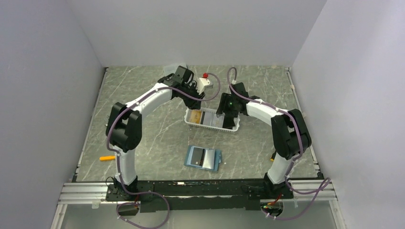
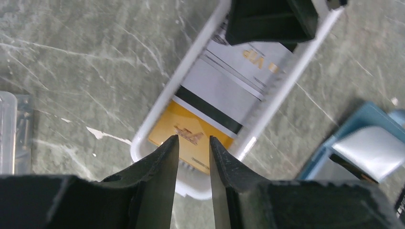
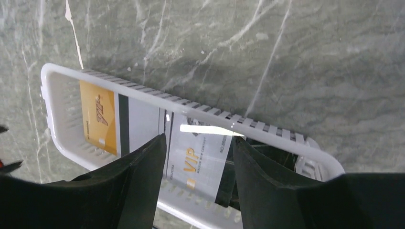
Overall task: Put the credit cards into the card holder
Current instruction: Pick up the credit card from the storage box.
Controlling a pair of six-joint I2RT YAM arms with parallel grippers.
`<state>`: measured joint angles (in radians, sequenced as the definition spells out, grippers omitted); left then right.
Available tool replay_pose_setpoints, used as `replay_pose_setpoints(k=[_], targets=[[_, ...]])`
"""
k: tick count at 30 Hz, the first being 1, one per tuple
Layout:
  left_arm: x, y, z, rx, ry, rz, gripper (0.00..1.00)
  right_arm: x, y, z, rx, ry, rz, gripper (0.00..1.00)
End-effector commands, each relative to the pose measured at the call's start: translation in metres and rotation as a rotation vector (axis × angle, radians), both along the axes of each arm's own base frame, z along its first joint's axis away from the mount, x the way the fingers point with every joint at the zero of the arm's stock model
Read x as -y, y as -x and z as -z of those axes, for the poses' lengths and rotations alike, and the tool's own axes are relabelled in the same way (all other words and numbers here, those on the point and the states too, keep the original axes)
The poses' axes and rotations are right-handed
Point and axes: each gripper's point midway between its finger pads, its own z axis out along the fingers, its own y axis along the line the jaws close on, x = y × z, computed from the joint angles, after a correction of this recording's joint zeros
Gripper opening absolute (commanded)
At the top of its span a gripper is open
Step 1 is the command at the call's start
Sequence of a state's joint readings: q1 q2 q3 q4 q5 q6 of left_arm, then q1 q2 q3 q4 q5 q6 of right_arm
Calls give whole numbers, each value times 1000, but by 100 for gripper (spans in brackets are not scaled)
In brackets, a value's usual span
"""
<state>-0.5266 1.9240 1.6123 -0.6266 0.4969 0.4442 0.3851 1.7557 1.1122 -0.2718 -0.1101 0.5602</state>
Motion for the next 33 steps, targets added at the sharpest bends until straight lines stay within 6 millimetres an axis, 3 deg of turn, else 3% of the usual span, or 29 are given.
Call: replay_pose_setpoints(k=[1, 4, 7, 18, 23, 28, 33], targets=[[16, -30, 4, 18, 41, -58, 35, -20, -24, -19, 86, -112, -37, 55], [17, -31, 20, -12, 29, -56, 34, -28, -27, -21, 94, -161, -46, 55], [16, -29, 31, -35, 22, -55, 34, -28, -25, -11, 66, -151, -45, 57], [11, -15, 52, -94, 4, -53, 34, -50, -10, 2, 45, -194, -76, 61], [9, -17, 64, -79, -25, -69, 34, -65, -3, 11, 25, -206, -84, 57], [6, -23, 80, -30, -78, -77, 33, -67, -1, 16, 20, -224, -64, 47], [8, -23, 89, -22, -97, -73, 33, -69, 2, 20, 6, -257, -43, 43]])
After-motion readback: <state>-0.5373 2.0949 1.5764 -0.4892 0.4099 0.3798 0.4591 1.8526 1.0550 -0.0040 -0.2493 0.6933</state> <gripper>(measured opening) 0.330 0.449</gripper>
